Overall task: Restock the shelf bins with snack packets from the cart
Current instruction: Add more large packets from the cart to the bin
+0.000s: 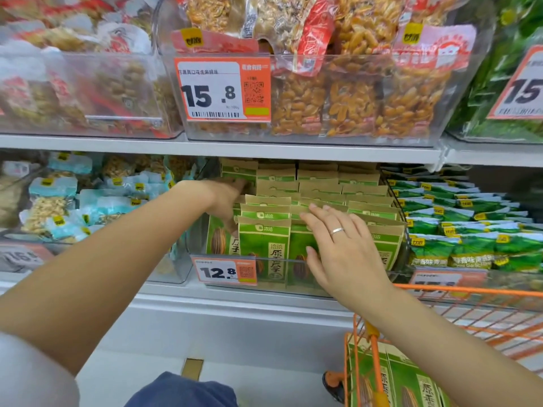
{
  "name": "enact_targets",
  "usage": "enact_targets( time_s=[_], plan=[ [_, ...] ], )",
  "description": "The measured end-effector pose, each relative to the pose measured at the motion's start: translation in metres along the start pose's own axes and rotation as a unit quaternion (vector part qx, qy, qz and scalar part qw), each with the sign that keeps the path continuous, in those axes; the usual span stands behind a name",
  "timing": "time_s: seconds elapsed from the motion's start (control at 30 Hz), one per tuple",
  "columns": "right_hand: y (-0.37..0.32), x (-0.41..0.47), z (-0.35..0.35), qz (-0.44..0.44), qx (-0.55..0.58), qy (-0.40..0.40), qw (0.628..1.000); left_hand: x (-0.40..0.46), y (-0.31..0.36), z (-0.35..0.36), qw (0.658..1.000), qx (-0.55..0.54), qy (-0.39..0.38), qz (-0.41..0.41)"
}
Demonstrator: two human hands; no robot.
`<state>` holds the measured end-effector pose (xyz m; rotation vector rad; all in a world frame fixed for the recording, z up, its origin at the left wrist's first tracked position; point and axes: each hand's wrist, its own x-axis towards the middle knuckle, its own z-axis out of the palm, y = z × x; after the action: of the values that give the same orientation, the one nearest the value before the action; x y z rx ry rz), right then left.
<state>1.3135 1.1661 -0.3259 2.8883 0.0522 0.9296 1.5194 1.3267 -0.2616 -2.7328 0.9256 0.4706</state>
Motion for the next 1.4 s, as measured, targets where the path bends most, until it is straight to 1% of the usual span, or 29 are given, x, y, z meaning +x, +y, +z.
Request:
enact_targets(
  time_s=[0.1,0.2,0.27,0.33,0.37,0.47,0.5,0.53,0.57,0.63,0.7,0.73,0.8,0.93,1.0,1.1,1.17,1.23,1.3,1.33,1.37,1.4],
  plan=[
    [0.0,-0.001,-0.001,-0.003,-0.003,-0.001,1.0,0.005,-0.003,0.002,0.999,0.025,0.022,0.004],
    [0.001,-0.002,-0.001,-0.01,-0.01,-0.004,1.0,0.009,-0.007,0.001,1.0,0.026,0.004,-0.001],
    [0.001,-0.002,-0.002,-0.011,-0.011,-0.004,1.0,0.008,-0.006,-0.002,0.998,0.061,-0.009,0.002],
    [0.0,-0.002,-0.003,-0.01,-0.012,-0.003,1.0,0.006,-0.003,-0.006,0.994,0.108,0.001,0.004],
    [0.0,-0.002,-0.003,-0.009,-0.012,-0.003,1.0,0.005,-0.002,-0.007,0.994,0.113,0.0,0.004],
    [0.001,-0.003,-0.003,-0.013,-0.012,-0.007,1.0,-0.001,-0.004,-0.009,0.998,0.054,-0.045,-0.002],
    [0.001,-0.003,-0.003,-0.013,-0.012,-0.009,1.0,-0.004,-0.003,-0.009,0.997,0.056,-0.045,0.001],
    [0.001,-0.003,-0.002,-0.013,-0.011,-0.009,1.0,-0.008,-0.003,-0.008,0.996,0.082,-0.027,0.007],
    [0.0,-0.003,-0.002,-0.01,-0.01,-0.007,1.0,-0.012,-0.003,-0.008,0.992,0.122,0.006,0.014],
    [-0.001,-0.003,-0.001,-0.006,-0.007,-0.003,1.0,-0.015,-0.004,-0.003,0.975,0.193,0.106,0.032],
    [-0.003,-0.003,-0.001,-0.003,-0.006,0.0,1.0,-0.014,-0.007,0.002,0.952,0.23,0.202,0.031],
    [-0.003,-0.003,-0.001,-0.003,-0.007,0.001,1.0,-0.012,-0.008,0.004,0.94,0.243,0.237,0.029],
    [-0.002,-0.003,-0.002,-0.008,-0.008,0.002,1.0,-0.009,-0.008,0.009,0.919,0.268,0.287,0.031],
    [-0.002,-0.003,-0.001,-0.012,-0.005,-0.003,1.0,-0.011,-0.009,0.027,0.884,0.274,0.376,0.053],
    [-0.002,-0.002,-0.002,-0.009,-0.001,-0.01,1.0,-0.01,-0.014,0.036,0.884,0.251,0.393,0.035],
    [0.002,0.001,-0.006,-0.017,0.019,-0.029,0.999,-0.007,-0.011,0.041,0.898,0.228,0.376,0.012],
    [0.007,-0.002,-0.015,-0.025,0.059,-0.041,0.997,-0.011,-0.008,0.04,0.909,0.211,0.359,-0.003],
    [0.017,-0.011,-0.031,-0.028,0.099,-0.038,0.994,-0.023,-0.009,0.04,0.923,0.153,0.353,-0.017],
    [0.034,-0.031,-0.052,-0.043,0.13,-0.013,0.99,-0.043,-0.014,0.041,0.926,0.07,0.37,-0.029],
    [0.044,-0.045,-0.062,-0.052,0.14,-0.001,0.989,-0.055,-0.015,0.043,0.914,0.012,0.405,-0.026],
    [0.056,-0.061,-0.07,-0.063,0.145,0.005,0.987,-0.069,-0.013,0.046,0.889,-0.052,0.455,-0.018],
    [0.069,-0.079,-0.077,-0.072,0.147,-0.005,0.986,-0.083,-0.006,0.049,0.854,-0.111,0.509,-0.003]
  ],
)
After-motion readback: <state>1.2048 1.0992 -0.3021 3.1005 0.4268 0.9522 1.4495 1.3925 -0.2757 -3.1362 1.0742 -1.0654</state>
